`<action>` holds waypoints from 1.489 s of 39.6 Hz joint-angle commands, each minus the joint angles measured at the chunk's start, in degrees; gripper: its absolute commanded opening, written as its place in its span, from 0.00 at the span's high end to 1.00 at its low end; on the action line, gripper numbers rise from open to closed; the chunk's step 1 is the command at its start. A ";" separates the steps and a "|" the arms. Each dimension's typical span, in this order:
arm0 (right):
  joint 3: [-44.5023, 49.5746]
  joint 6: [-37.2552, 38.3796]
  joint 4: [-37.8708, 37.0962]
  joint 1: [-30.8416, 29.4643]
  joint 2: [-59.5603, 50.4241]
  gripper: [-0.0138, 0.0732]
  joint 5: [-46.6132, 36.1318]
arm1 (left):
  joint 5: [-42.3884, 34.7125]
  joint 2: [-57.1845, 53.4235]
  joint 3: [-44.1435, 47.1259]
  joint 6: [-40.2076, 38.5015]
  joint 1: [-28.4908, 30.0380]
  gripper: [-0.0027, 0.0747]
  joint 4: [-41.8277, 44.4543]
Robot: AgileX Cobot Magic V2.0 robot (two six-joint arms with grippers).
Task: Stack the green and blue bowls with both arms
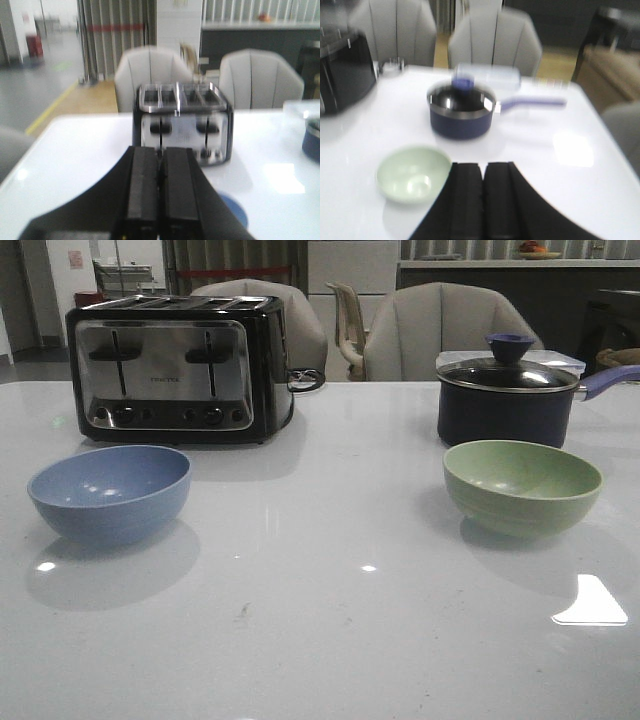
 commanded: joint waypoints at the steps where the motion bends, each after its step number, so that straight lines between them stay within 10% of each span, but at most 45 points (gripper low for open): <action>1: -2.00 -0.27 -0.56 -0.14 5.75 0.80 0.42 | -0.21 4.09 -1.82 -0.47 -0.24 0.83 -0.07; 13: -1.90 -0.27 -0.50 -0.14 21.43 0.72 4.44 | 4.10 15.44 -1.68 -0.47 -0.24 0.82 -0.07; 18: -1.90 -0.27 -0.50 -0.14 22.06 0.26 3.75 | 4.45 19.30 -1.68 -0.47 -0.24 0.41 -0.07; 21: -1.90 -0.27 -0.50 -0.14 22.11 0.16 3.09 | 4.46 21.22 -1.68 -0.47 -0.24 0.23 -0.07; 50: -31.27 -0.38 12.65 -0.06 77.88 0.18 -3.40 | 4.46 22.95 -1.68 -0.47 -0.24 0.24 -0.07; 59: -33.87 -0.38 12.71 0.49 82.70 0.60 -3.17 | 4.46 22.95 -1.68 -0.47 -0.24 0.24 -0.07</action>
